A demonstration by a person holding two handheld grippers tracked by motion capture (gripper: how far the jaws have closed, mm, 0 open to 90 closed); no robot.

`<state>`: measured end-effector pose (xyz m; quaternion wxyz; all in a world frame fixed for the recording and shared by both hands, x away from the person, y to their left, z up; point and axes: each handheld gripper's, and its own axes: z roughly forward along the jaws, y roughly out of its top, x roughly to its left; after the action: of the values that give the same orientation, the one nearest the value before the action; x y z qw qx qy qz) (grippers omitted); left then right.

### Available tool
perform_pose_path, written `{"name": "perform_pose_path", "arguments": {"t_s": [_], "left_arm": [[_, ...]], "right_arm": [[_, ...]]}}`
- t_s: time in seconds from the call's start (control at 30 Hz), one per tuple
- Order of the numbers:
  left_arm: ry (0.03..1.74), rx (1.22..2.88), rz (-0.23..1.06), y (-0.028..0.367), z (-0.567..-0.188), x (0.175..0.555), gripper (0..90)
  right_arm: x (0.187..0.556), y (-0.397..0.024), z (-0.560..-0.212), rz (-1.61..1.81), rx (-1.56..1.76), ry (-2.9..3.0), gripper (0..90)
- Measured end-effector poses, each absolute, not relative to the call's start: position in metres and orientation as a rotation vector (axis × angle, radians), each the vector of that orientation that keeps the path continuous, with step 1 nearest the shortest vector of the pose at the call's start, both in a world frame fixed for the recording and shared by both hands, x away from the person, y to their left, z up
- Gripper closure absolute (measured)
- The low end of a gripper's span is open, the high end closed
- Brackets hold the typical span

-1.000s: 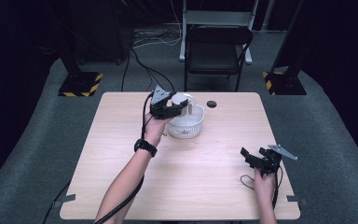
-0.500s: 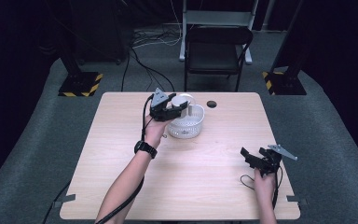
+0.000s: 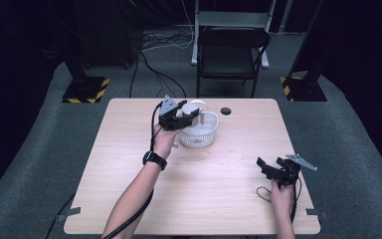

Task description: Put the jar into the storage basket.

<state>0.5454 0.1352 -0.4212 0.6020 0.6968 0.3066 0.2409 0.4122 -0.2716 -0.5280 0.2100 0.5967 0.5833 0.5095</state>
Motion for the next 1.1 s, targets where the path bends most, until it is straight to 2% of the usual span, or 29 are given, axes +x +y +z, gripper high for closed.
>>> {"name": "perform_pose_path", "arguments": {"t_s": [0.57, 0.83, 1.1], "left_arm": [[0.72, 1.626, 0.559, 0.133, -0.42, 0.544, 32.7], [0.764, 1.614, 0.505, 0.135, -0.417, 0.546, 18.9], [0.751, 1.645, 0.523, 0.138, -0.407, 0.539, 10.3]], "right_arm": [[0.412, -0.272, -0.528, 1.417, 1.659, 1.622, 1.2], [0.412, -0.272, -0.528, 1.417, 1.659, 1.622, 1.2], [0.412, -0.271, -0.528, 1.416, 1.657, 1.624, 1.2]]}}
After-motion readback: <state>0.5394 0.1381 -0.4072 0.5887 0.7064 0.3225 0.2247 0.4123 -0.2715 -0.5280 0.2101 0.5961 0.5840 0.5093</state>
